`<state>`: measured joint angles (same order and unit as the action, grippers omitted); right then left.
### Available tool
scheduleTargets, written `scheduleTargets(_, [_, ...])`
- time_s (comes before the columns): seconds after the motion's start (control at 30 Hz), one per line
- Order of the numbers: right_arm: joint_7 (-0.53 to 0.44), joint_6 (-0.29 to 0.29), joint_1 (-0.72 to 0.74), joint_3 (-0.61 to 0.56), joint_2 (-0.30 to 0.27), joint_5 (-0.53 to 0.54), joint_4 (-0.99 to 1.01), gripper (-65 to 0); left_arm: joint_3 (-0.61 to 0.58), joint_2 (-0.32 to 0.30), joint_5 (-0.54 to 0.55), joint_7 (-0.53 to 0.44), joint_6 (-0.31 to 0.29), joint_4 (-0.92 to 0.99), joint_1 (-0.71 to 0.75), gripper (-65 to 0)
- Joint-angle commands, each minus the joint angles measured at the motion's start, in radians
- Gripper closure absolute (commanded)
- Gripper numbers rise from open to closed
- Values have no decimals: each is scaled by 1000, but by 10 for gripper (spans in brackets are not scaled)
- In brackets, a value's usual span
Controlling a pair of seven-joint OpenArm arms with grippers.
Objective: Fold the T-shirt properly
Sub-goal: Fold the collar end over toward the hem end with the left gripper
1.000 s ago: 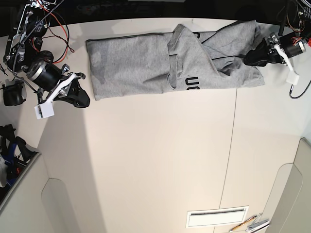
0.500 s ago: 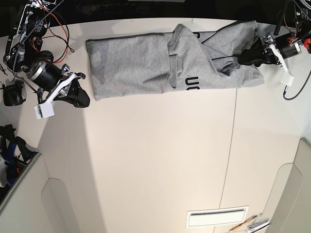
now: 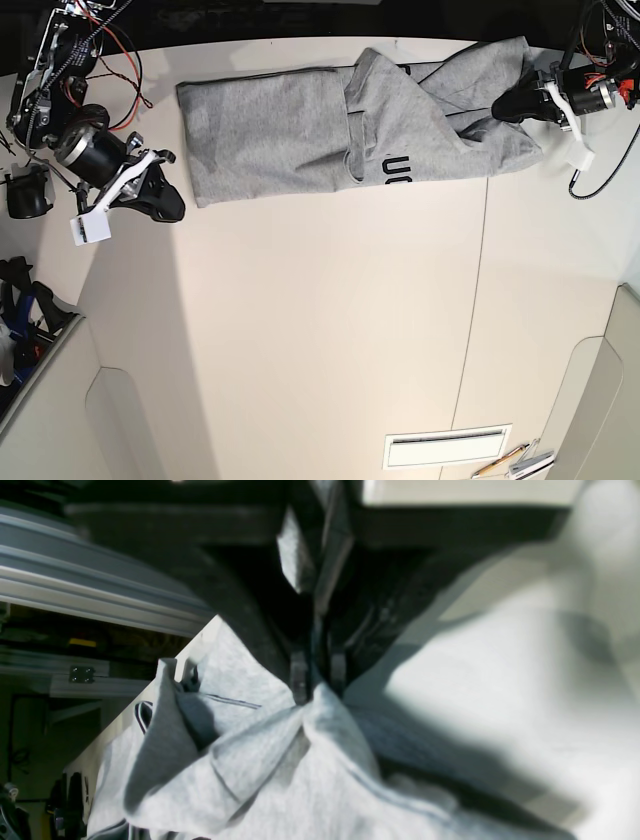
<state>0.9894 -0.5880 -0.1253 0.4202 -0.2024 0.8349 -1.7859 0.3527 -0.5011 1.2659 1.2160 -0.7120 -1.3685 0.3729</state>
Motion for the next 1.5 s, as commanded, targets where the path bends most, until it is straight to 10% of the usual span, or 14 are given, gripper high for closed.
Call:
scheduleTargets(0.0, [-19,-10,6,3,-11,26,-18,0,1,-12,-35,8,14,0,-6,0])
scheduleTargets(1.47, [-51,-10,6,29,-49,-148,-18,0,10,-50,4,49,14,-593,-28,0])
